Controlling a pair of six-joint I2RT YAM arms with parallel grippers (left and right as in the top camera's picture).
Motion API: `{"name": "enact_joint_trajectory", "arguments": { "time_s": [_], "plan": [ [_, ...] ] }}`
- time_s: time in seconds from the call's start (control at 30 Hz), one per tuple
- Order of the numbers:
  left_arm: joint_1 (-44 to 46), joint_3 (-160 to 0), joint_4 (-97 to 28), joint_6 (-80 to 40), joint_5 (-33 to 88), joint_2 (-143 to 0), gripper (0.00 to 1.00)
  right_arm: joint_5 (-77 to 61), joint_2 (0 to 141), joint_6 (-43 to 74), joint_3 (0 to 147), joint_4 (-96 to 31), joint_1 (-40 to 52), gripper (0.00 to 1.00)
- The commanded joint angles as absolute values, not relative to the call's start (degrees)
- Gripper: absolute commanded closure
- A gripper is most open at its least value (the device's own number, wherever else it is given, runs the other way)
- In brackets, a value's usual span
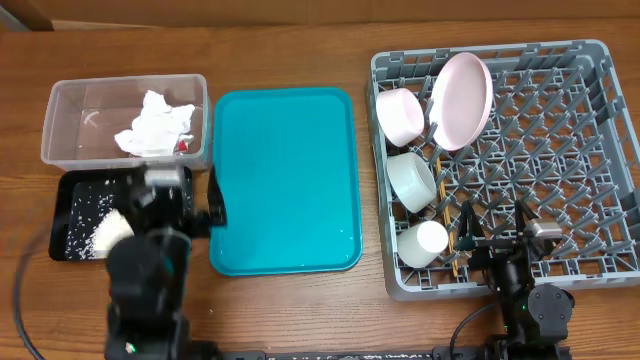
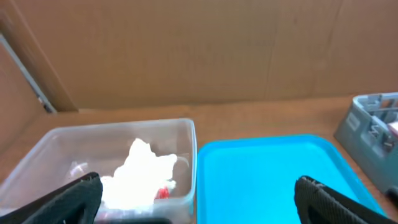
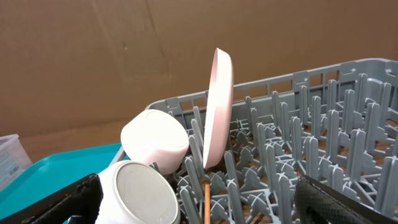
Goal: Sort waste into correct bins and load items into the dishwasher
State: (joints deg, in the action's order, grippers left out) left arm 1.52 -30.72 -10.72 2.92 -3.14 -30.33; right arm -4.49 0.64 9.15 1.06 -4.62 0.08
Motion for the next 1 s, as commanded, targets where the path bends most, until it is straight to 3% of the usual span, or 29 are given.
{"name": "enact_joint_trajectory", "arguments": {
  "time_s": [0.0, 0.3, 0.6, 0.97],
  "plan": [
    [0.4, -18.4, -3.1, 3.7, -0.5, -19.9, 0.0, -4.6, 0.2, 8.9, 0.5, -4.3, 0.0, 0.0],
    [0.4, -0.1, 10.9, 3.6, -0.5, -7.1, 0.0, -4.6, 0.2, 8.9, 0.5, -4.3, 0.0, 0.0],
    [0.4, -0.3, -4.6, 2.3, -0.5, -0.2, 0.0, -4.6, 0.2, 9.0, 0.5, -4.3, 0.0, 0.0],
    [0.4, -0.3, -4.4, 2.4, -0.4, -0.3, 0.0, -4.6, 0.2, 8.9, 0.5, -4.3, 0.0, 0.0]
  ]
}}
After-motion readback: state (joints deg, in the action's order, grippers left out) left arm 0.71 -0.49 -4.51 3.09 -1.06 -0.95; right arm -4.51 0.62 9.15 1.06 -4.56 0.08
